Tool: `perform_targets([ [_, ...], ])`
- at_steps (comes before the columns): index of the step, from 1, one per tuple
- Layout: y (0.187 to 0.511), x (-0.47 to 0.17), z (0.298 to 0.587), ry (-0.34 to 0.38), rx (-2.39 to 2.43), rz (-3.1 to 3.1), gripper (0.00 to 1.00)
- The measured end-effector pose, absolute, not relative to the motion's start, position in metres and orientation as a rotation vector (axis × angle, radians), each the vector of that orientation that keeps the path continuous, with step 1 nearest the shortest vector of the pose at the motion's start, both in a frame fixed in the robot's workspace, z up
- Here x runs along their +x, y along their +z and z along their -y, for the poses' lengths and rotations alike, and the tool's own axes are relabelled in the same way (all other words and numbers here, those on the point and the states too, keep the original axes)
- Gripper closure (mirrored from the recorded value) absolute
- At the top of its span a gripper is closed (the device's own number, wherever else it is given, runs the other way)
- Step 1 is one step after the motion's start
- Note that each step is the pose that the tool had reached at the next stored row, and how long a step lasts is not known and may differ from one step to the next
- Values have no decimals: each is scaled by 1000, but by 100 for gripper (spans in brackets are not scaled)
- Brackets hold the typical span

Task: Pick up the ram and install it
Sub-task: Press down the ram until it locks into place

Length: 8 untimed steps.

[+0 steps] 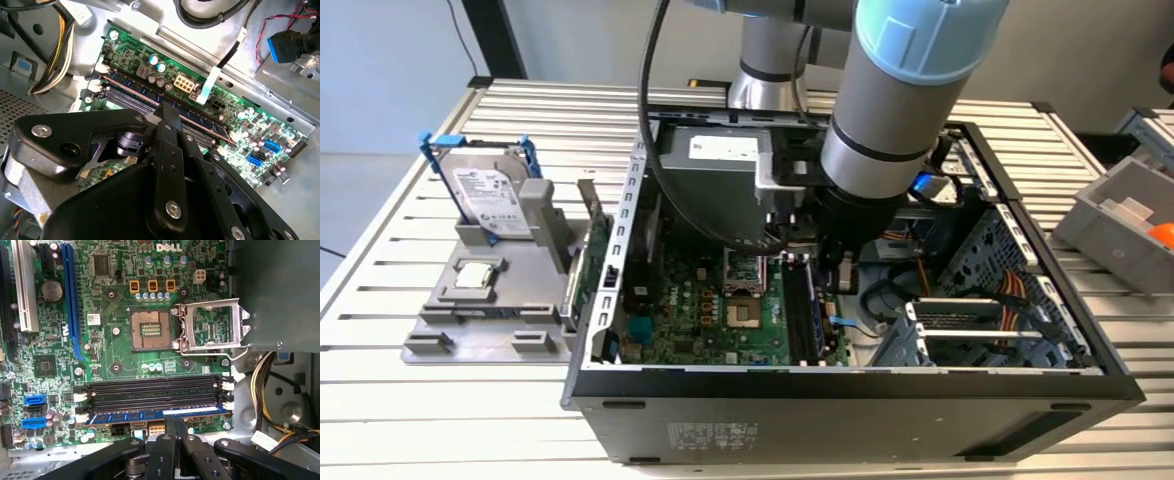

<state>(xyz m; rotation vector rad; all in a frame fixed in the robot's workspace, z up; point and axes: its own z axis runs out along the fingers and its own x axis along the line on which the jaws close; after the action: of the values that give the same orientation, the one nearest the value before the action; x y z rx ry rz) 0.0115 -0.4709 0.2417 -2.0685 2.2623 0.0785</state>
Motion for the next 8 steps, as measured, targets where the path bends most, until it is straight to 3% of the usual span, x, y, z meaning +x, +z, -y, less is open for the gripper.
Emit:
perform_targets([
  [8, 230, 13, 471, 79, -2069, -2262, 100],
])
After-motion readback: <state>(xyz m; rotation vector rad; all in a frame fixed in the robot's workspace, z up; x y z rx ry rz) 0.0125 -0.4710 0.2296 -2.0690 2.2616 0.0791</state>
